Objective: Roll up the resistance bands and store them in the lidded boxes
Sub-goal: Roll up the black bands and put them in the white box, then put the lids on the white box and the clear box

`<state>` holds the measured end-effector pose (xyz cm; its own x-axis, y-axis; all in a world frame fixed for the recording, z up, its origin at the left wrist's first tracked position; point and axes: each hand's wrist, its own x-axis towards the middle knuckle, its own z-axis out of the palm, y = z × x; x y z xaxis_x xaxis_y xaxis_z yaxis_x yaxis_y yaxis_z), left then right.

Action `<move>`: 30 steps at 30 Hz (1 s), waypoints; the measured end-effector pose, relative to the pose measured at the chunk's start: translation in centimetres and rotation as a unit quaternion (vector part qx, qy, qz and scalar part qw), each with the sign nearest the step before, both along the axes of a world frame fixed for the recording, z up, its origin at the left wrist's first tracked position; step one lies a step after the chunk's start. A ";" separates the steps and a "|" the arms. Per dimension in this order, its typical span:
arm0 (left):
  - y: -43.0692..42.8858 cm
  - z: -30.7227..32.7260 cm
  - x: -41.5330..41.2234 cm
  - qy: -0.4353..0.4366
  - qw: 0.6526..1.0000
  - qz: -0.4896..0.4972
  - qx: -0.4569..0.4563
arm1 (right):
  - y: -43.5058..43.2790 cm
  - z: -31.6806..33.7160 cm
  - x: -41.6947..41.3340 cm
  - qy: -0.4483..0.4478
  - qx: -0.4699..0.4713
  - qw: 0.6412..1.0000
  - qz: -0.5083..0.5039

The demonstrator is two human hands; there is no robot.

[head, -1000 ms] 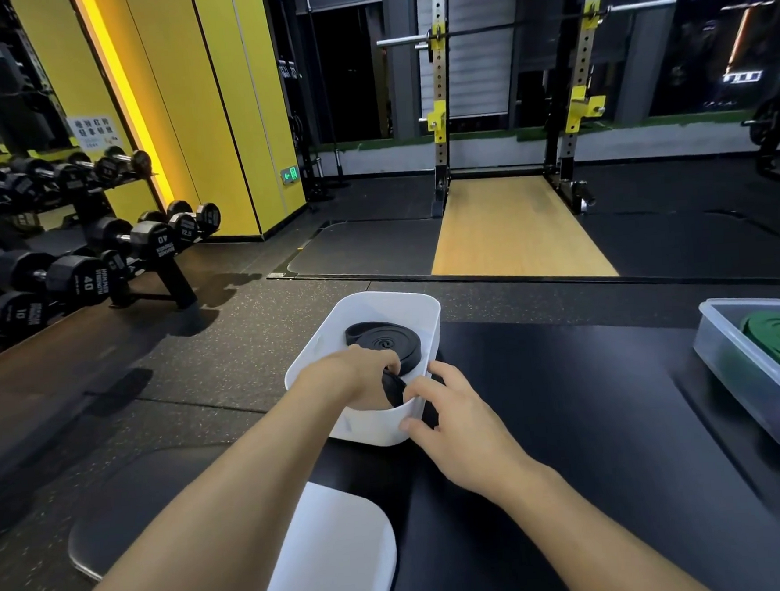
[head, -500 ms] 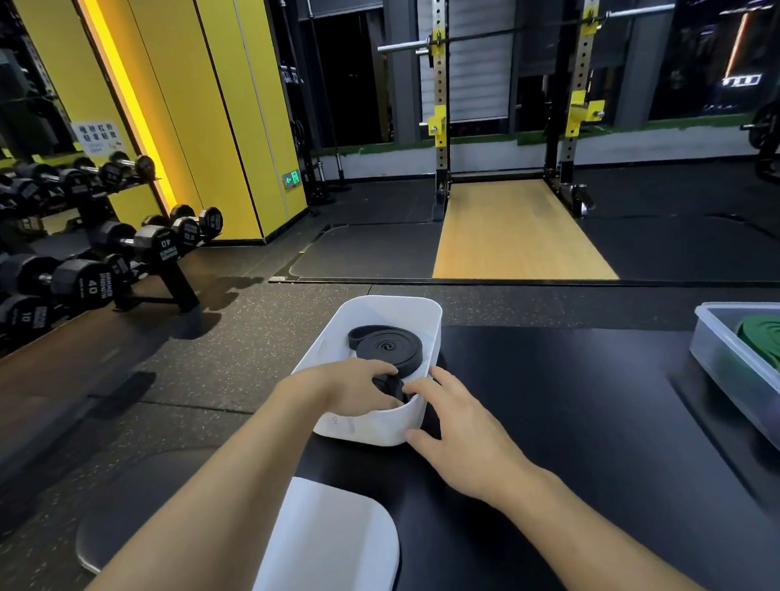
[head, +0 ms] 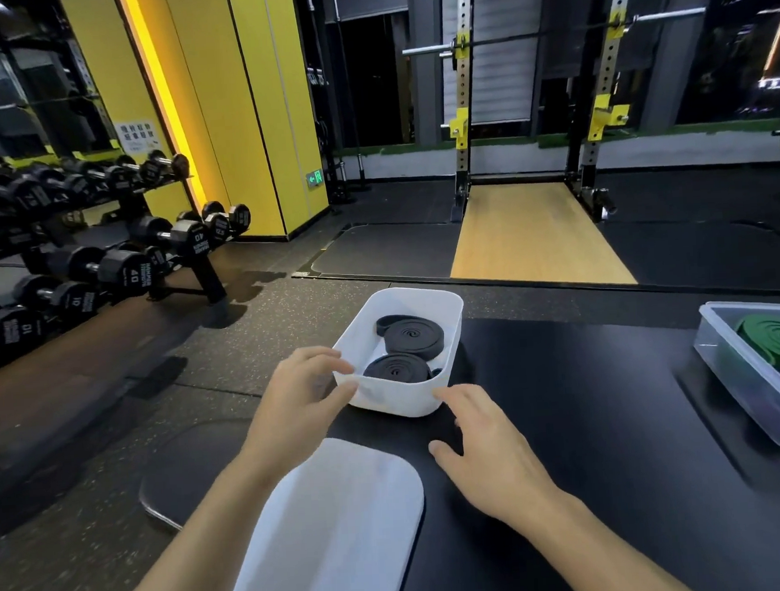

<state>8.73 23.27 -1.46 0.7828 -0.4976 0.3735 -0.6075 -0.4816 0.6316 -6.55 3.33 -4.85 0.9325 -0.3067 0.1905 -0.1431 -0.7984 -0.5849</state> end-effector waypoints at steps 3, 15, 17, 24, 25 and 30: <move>4.2 -1.5 -2.7 0.077 0.993 0.069 0.059 | 2.3 -0.2 -1.6 0.058 0.012 0.998 -0.007; 5.2 -4.9 -9.7 0.158 0.975 0.117 0.102 | 7.9 -1.7 -4.2 0.114 0.110 0.987 0.015; 5.3 -4.5 -9.6 0.186 0.976 0.106 0.042 | 7.3 -1.9 -4.3 0.064 0.221 0.973 0.001; 4.3 0.3 -8.5 0.322 0.914 0.026 -0.246 | 3.5 -0.5 -5.0 -0.126 0.427 0.888 -0.114; 3.7 0.9 -8.2 0.325 0.905 0.028 -0.274 | 3.0 -0.1 -5.0 -0.137 0.475 0.859 -0.132; -1.1 3.0 -5.5 0.290 0.901 0.043 -0.319 | 2.0 0.1 -5.6 -0.108 0.503 0.846 -0.142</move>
